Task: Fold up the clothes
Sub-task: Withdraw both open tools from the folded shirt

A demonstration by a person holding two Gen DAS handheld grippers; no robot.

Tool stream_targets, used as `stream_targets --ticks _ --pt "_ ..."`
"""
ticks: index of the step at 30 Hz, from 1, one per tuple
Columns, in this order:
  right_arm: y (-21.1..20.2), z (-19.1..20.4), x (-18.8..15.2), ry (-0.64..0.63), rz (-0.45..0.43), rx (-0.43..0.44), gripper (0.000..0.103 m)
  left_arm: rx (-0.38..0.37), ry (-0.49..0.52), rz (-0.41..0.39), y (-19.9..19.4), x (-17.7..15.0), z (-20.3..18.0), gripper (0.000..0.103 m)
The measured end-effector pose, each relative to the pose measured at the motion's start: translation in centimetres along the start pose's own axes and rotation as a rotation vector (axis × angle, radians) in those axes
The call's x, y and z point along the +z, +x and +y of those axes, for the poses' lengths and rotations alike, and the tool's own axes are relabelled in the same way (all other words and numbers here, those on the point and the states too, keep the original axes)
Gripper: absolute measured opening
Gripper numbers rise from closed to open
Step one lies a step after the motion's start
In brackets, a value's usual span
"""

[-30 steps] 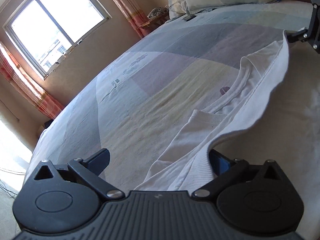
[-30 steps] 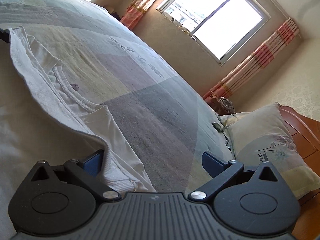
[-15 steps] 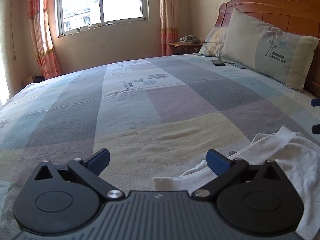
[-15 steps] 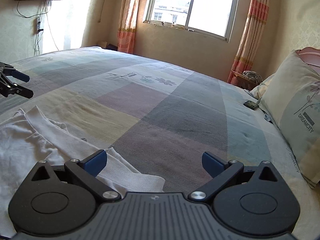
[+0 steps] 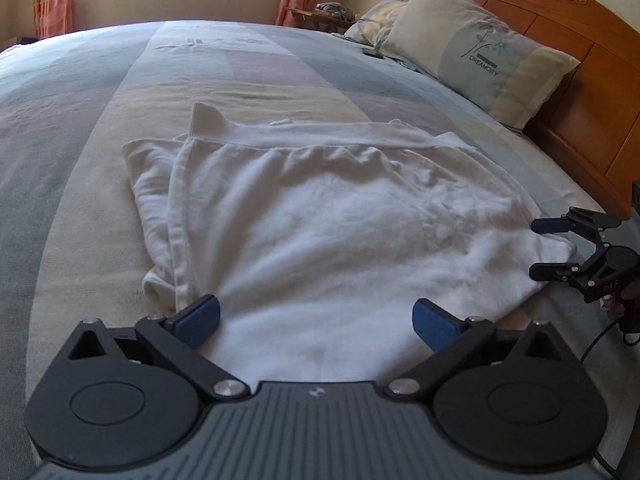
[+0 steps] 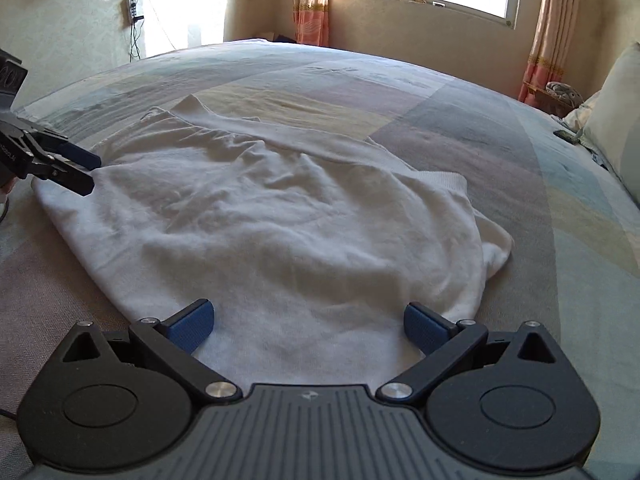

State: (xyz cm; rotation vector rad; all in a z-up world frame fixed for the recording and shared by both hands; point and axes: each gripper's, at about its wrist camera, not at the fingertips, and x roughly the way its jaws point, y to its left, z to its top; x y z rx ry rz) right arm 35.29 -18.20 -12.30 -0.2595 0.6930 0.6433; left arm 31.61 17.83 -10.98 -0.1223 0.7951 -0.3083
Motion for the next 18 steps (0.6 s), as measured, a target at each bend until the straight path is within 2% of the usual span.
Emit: stream_targets --ticks 3,7,9,11,13,15,18 --pt "-2.1 -0.3 -2.5 0.067 -0.009 0.008 0.103 0.003 0.008 -0.016 -1.0 0.3 -0.4 0.102" --pt "-3.8 1.0 -3.2 0.021 0.021 0.002 0.103 0.007 0.02 -0.038 -2.4 0.6 -1.0 0.102" --pt "-4.0 1.0 -2.0 0.032 0.045 0.003 0.103 0.01 0.025 -0.049 -3.1 0.8 -1.3 0.102" --pt "-4.4 0.5 -0.8 0.067 -0.005 0.021 0.103 -0.002 0.035 -0.071 -3.2 1.3 -1.8 0.102" --pt "-4.0 0.4 0.9 0.073 -0.062 0.016 0.103 0.001 0.061 -0.084 -1.8 2.6 -2.5 0.102" --pt "-3.0 0.5 2.7 0.069 -0.108 0.001 0.103 0.036 0.113 -0.088 0.1 3.7 -3.3 0.102" --pt "0.0 0.4 5.5 0.052 -0.122 -0.031 0.103 0.06 0.154 -0.087 2.7 5.5 -3.5 0.102"
